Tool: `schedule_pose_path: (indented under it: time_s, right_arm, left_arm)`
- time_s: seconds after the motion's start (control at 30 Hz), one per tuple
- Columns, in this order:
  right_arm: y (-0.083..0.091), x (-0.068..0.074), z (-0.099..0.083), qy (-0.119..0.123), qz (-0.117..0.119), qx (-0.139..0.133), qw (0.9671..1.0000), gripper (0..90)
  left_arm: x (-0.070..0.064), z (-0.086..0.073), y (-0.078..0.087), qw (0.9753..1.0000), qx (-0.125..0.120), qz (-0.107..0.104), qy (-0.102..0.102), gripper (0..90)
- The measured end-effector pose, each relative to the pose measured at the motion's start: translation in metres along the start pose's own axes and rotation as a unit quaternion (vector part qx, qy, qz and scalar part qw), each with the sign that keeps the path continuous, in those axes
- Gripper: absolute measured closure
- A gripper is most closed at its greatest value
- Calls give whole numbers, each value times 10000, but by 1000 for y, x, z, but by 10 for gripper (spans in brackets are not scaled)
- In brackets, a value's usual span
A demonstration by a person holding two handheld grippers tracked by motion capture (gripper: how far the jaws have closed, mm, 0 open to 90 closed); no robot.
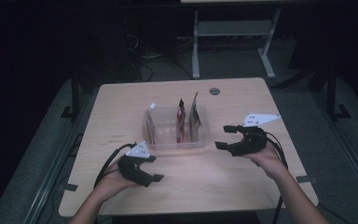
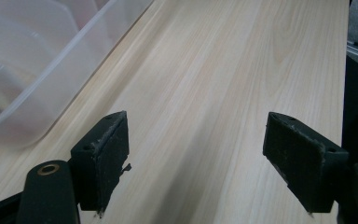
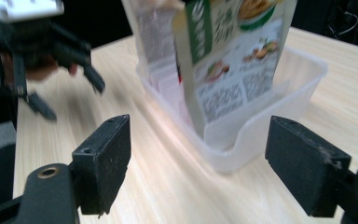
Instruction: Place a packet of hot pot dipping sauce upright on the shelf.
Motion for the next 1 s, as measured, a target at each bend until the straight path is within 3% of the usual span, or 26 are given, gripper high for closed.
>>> schedule_pose_path:
  time_s: [0.23,0.43,0.6,0.7,1.0]
  right_arm:
    - [4,11,-33,168,-164,446,9987,215]
    - [12,18,-63,56,-276,724,9970,217]
    - [16,24,-84,39,-240,982,9949,217]
    - [13,25,-90,96,-189,1125,9934,216]
    - [10,24,-91,193,-166,1145,9931,207]
  left_arm:
    - [5,-17,13,9998,-72,136,122,221]
    - [0,-29,19,9996,-160,143,184,222]
    - [-2,-40,13,9999,111,96,55,218]
    - [-4,-44,9,9996,265,84,-21,214]
    - [-4,-42,8,9997,217,61,-101,203]
Point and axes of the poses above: each handheld gripper's, and its own axes: y roughly backward along the jaws, z roughly out of its top, x roughly to its left, the point moved 10 cm from there along -y, roughly forward along the jaws, and after that the axes turned 6 degrees about z, right-handed, at the moved point
